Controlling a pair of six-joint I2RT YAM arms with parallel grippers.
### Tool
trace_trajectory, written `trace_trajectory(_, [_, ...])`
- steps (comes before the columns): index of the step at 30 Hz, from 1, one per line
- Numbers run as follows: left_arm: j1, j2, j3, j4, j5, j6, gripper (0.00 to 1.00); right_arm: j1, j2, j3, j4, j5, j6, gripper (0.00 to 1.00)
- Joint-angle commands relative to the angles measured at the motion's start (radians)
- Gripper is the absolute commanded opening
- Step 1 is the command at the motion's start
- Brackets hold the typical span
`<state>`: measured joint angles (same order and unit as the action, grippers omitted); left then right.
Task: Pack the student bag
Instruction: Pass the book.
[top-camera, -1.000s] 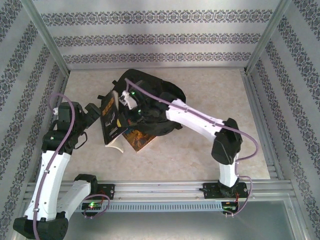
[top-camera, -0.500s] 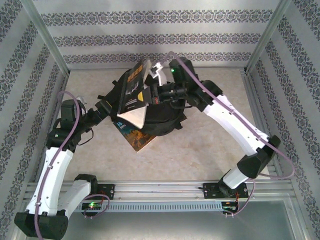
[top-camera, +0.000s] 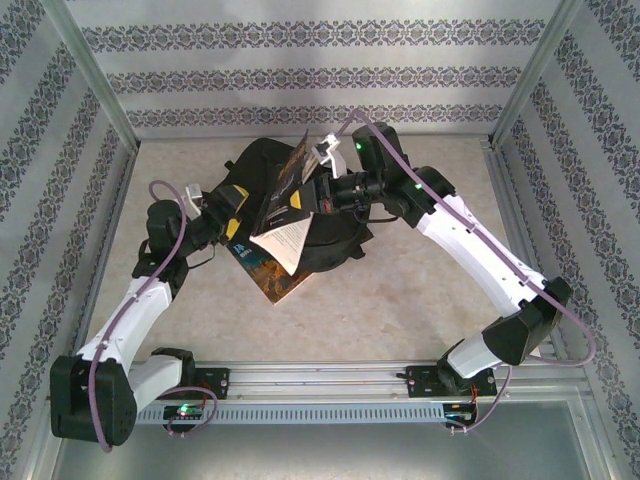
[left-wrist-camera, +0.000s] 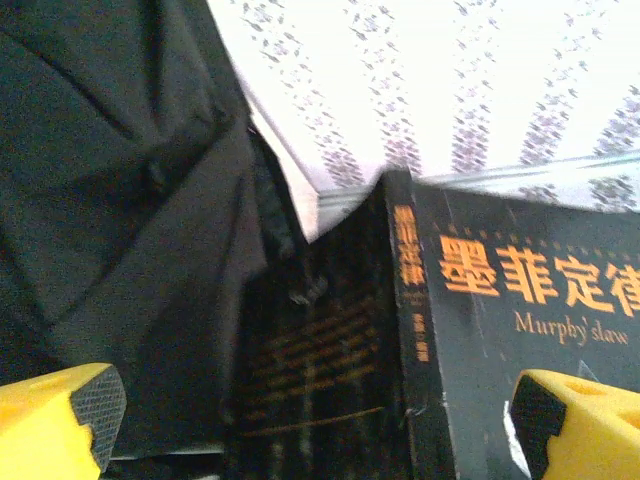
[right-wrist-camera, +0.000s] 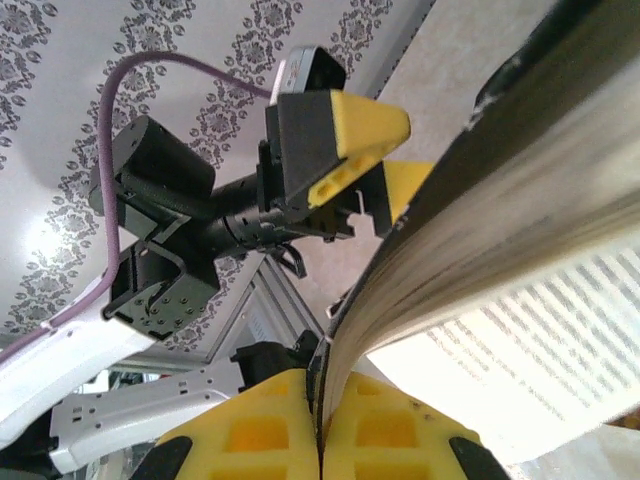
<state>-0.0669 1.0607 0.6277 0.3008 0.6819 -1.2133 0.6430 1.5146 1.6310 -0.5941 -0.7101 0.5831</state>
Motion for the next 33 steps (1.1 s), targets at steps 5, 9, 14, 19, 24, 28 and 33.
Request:
trace_trajectory(5, [-0.141, 0.097, -0.081, 0.458, 0.033, -0.194, 1.0, -0.011, -0.037, -0.05, 0.237, -0.1, 0.069, 0.0])
trace_trajectory(9, [-0.199, 0.187, -0.124, 0.62, -0.012, -0.266, 0.95, -0.022, -0.033, -0.087, 0.28, -0.107, 0.092, 0.0])
trace_trajectory(14, [-0.212, 0.265, -0.139, 0.77, -0.025, -0.336, 0.53, -0.045, -0.04, -0.152, 0.318, -0.118, 0.113, 0.0])
trace_trajectory(19, [-0.213, 0.269, -0.138, 0.779, -0.035, -0.335, 0.25, -0.055, -0.053, -0.211, 0.339, -0.106, 0.116, 0.0])
trace_trajectory(24, [-0.212, 0.256, -0.136, 0.758, -0.036, -0.313, 0.07, -0.063, -0.065, -0.256, 0.339, -0.079, 0.108, 0.0])
trace_trajectory(28, [-0.206, 0.231, -0.124, 0.714, -0.037, -0.277, 0.0, -0.068, -0.086, -0.303, 0.308, -0.027, 0.096, 0.0])
trace_trajectory(33, [-0.199, 0.176, -0.101, 0.614, -0.058, -0.204, 0.0, -0.068, -0.128, -0.4, 0.315, 0.036, 0.118, 0.21])
